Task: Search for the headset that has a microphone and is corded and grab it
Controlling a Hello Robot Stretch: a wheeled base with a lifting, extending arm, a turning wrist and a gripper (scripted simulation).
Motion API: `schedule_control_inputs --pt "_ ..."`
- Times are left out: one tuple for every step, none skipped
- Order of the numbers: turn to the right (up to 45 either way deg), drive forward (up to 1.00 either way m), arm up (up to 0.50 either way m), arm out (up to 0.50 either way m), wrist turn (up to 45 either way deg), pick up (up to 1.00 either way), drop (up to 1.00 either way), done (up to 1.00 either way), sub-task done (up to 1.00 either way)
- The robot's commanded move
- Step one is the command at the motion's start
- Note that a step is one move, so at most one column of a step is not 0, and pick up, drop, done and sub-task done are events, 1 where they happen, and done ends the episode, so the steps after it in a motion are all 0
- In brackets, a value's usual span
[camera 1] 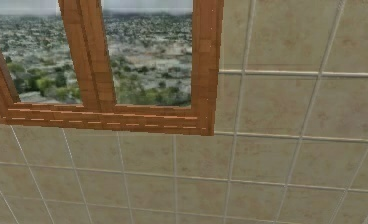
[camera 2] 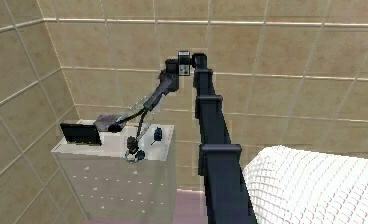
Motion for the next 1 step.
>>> schedule_control_inputs --pt "0.0 0.0 0.0 0.0 45.0 0.0 0.0 0.0 0.0"
